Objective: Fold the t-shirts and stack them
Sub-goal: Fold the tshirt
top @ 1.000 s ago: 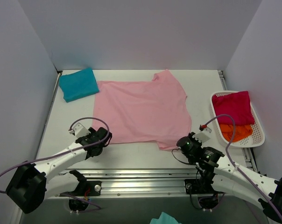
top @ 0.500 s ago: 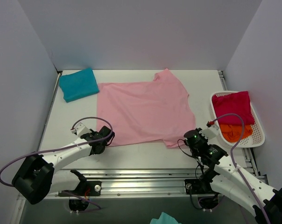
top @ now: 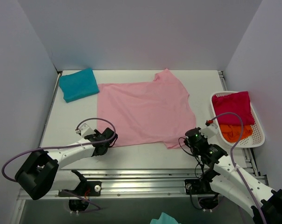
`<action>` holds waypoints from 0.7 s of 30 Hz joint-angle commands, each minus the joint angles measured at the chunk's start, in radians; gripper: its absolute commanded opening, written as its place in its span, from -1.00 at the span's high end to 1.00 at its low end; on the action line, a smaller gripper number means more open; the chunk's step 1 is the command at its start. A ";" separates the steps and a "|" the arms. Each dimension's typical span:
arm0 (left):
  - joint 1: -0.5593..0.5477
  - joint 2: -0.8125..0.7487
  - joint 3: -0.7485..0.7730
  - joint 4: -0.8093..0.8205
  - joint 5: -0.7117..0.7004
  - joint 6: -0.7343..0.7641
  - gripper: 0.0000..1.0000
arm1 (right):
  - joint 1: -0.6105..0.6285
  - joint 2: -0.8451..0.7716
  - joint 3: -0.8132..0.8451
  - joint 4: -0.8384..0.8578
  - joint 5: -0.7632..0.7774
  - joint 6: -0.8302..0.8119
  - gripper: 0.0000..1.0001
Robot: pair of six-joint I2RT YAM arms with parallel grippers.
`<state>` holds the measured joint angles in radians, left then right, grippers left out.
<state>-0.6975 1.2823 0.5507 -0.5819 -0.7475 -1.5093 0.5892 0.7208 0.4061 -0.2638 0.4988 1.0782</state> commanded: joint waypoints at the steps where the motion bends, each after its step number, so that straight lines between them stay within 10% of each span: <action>1: -0.014 -0.012 0.006 0.028 0.017 -0.029 -0.20 | -0.008 0.008 -0.004 0.005 0.001 -0.020 1.00; 10: -0.033 -0.028 -0.005 0.016 0.011 -0.040 0.93 | -0.011 0.005 -0.004 0.003 -0.002 -0.018 1.00; 21: -0.042 -0.285 0.005 -0.165 -0.018 0.001 0.95 | -0.009 -0.032 -0.003 -0.025 -0.017 -0.006 1.00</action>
<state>-0.7345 1.0729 0.5465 -0.6640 -0.7341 -1.5112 0.5877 0.7044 0.4057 -0.2581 0.4778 1.0721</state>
